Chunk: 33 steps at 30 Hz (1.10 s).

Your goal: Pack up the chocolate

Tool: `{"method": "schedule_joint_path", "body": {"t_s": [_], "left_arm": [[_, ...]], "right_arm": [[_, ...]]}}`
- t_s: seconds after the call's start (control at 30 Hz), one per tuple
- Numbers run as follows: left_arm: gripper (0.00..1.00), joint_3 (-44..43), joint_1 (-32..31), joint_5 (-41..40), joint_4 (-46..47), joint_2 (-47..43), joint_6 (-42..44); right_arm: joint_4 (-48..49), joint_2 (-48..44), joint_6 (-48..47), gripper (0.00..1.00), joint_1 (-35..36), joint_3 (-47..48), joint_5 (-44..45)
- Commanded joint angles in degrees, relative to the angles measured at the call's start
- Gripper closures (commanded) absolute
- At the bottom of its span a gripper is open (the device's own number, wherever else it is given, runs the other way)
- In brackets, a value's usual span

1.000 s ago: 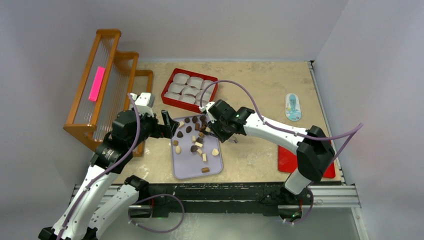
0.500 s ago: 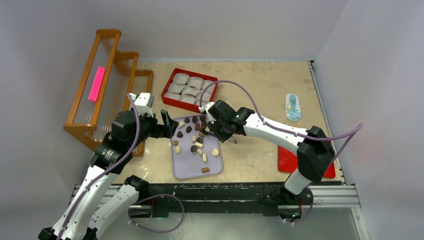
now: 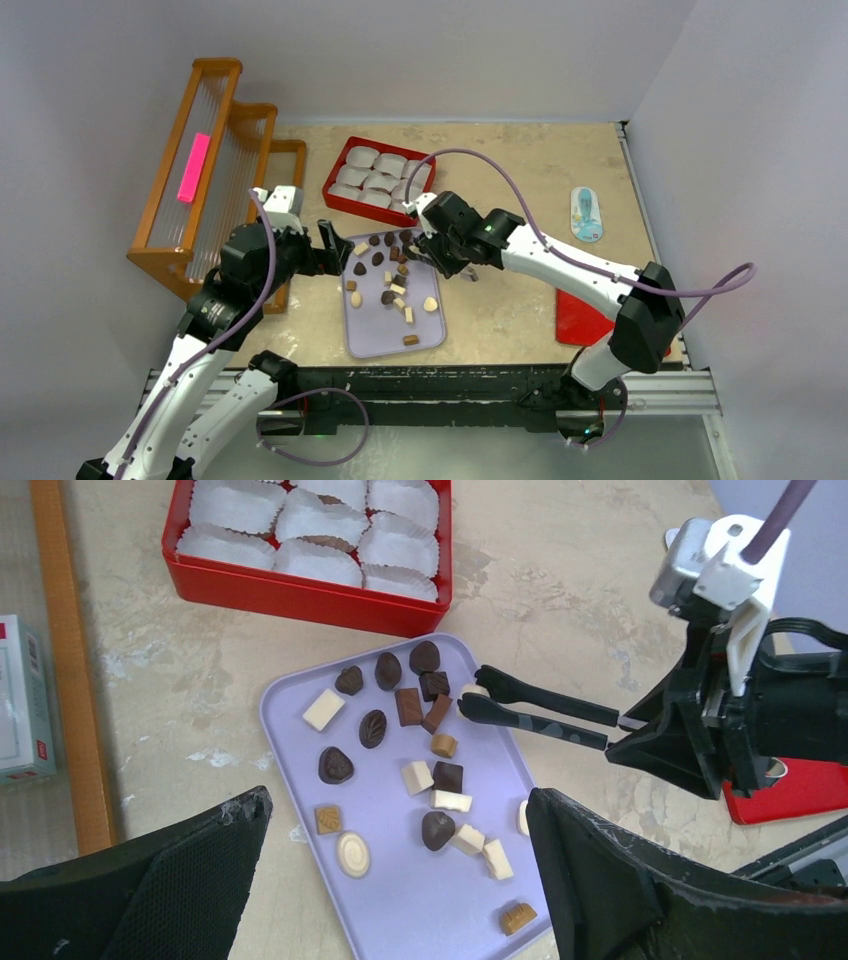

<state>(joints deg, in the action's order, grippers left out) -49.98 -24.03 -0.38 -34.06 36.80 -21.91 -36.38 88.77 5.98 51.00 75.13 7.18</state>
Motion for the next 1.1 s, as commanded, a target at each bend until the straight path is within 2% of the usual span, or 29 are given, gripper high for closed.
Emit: {"method": "schedule_joint_path", "body": {"t_s": [0.0, 0.17, 0.5, 1.07], "left_arm": [[0.02, -0.38, -0.14, -1.63, 0.75, -0.67, 0.11], [0.03, -0.44, -0.14, -1.86, 0.67, -0.66, 0.03], [0.03, -0.50, -0.14, -1.59, 0.69, -0.67, -0.06], [0.03, -0.39, -0.14, -1.35, 0.80, -1.25, -0.06]], "right_arm": [[0.40, 0.18, -0.42, 0.75, 0.03, 7.64, 3.37], [1.58, 6.06, -1.58, 0.75, -2.17, 15.80, 7.58], [6.94, 20.03, -3.96, 0.74, -10.46, 28.33, 9.06], [11.32, 31.10, -5.72, 0.71, -14.57, 35.43, 8.22]]}}
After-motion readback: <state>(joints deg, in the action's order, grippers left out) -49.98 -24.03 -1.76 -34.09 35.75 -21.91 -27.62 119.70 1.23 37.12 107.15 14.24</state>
